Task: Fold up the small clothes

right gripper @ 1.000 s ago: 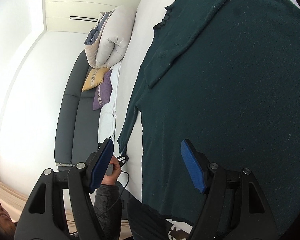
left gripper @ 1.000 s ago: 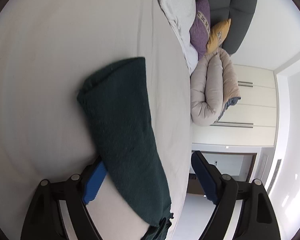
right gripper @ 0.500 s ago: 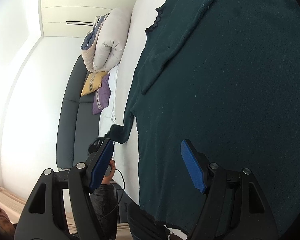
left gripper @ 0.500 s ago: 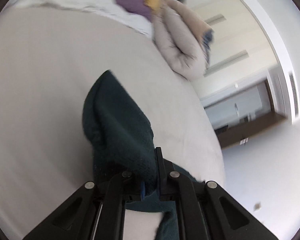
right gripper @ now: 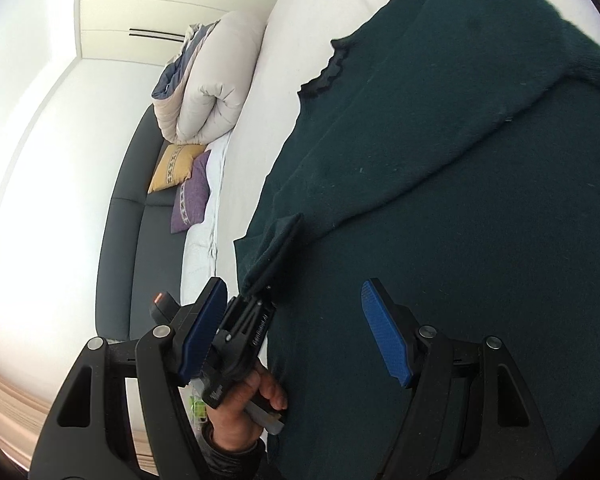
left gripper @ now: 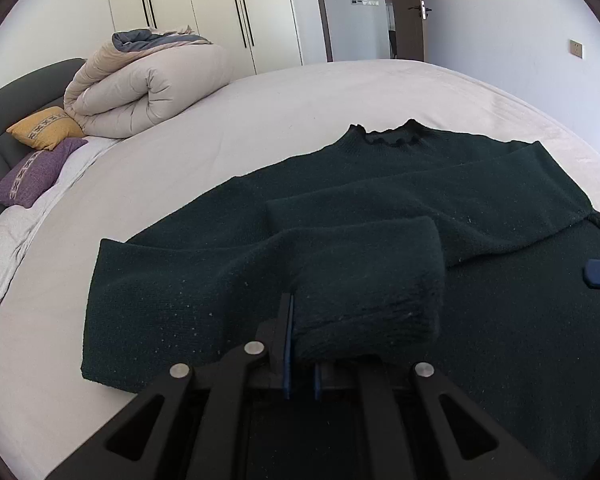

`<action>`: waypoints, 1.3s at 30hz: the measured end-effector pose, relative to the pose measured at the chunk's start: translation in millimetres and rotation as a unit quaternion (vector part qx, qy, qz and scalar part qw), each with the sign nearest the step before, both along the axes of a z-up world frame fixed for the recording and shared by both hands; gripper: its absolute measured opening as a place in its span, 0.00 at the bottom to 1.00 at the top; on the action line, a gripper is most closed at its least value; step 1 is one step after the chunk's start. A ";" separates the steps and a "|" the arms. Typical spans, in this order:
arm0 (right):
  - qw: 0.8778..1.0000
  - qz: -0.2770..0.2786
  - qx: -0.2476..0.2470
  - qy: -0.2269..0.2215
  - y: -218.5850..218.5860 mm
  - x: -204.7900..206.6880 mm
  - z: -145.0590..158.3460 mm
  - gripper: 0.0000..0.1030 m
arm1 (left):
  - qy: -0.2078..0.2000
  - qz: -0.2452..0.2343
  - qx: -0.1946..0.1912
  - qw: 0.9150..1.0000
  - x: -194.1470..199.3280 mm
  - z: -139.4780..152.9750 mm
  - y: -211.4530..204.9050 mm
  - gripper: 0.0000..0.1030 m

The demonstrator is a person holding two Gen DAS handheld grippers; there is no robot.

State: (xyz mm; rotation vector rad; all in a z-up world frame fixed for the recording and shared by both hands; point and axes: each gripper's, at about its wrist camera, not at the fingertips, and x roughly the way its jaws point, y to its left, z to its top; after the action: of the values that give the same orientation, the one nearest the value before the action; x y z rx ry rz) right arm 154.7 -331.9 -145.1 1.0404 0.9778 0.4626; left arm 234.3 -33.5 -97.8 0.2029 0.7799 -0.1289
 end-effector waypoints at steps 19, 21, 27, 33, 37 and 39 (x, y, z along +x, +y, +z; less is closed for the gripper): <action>0.993 0.097 -0.028 0.060 111.4 106.9 -30.3 0.08 | 0.000 0.001 -0.070 0.998 -13.6 10.6 18.3 0.43; 0.993 0.095 -0.055 0.049 104.9 104.6 -21.0 0.07 | -0.005 -0.004 -0.111 0.994 -26.2 17.6 26.4 0.64; 0.991 0.053 -0.124 0.017 57.4 109.2 15.8 0.07 | -0.012 -0.013 -0.150 0.988 -66.0 26.4 32.2 0.84; 0.976 0.027 -0.216 0.020 14.1 118.3 33.8 0.07 | 0.027 -0.024 -0.131 0.991 -81.8 1.8 26.8 0.84; 0.965 0.001 -0.259 0.034 -18.2 123.7 32.6 0.07 | 0.038 -0.030 -0.121 0.991 -85.7 -3.6 22.4 0.84; 0.960 -0.009 -0.277 0.039 -30.7 126.2 31.0 0.07 | 0.039 -0.036 -0.116 0.992 -85.2 -3.9 19.9 0.84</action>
State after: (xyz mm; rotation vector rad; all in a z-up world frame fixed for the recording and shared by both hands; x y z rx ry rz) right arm 280.9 -362.7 -114.2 0.5606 1.0838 0.1141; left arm 149.1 -13.7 -101.7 0.0058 0.8290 -0.2955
